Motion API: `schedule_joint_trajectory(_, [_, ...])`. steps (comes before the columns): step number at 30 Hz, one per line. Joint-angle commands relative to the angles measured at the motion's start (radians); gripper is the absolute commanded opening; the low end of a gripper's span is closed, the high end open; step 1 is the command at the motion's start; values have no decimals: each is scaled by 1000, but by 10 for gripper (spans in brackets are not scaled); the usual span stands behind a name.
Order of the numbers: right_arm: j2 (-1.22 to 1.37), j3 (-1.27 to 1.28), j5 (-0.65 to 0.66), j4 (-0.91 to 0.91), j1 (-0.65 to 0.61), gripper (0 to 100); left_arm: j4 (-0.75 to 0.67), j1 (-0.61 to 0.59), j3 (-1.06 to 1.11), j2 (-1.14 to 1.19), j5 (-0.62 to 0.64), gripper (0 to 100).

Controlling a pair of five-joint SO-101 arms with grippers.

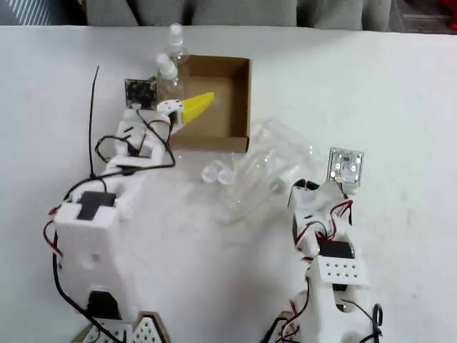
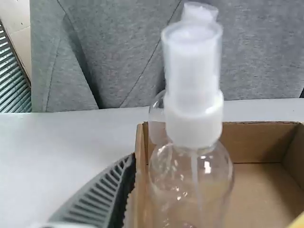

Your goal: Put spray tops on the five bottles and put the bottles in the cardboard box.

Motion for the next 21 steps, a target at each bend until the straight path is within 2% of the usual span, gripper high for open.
schedule_joint_trajectory(1, [-1,-8,14,-22,-5,18,18,-2,55,-163,-2,520])
schedule_joint_trajectory(8, [-2,-8,14,-22,-5,18,310,-16,109,-328,-3,519])
schedule_joint_trajectory(10, [-2,-8,14,-22,-5,18,373,-22,126,-374,-3,489])
schedule_joint_trajectory(18, [1,-8,14,-22,-5,19,482,-38,285,-618,-5,60])
schedule_joint_trajectory(20, [2,-8,14,-22,-5,19,537,-38,318,-690,-5,18])
schedule_joint_trajectory(21, [2,-8,14,-22,-5,19,583,-39,327,-728,-5,30])
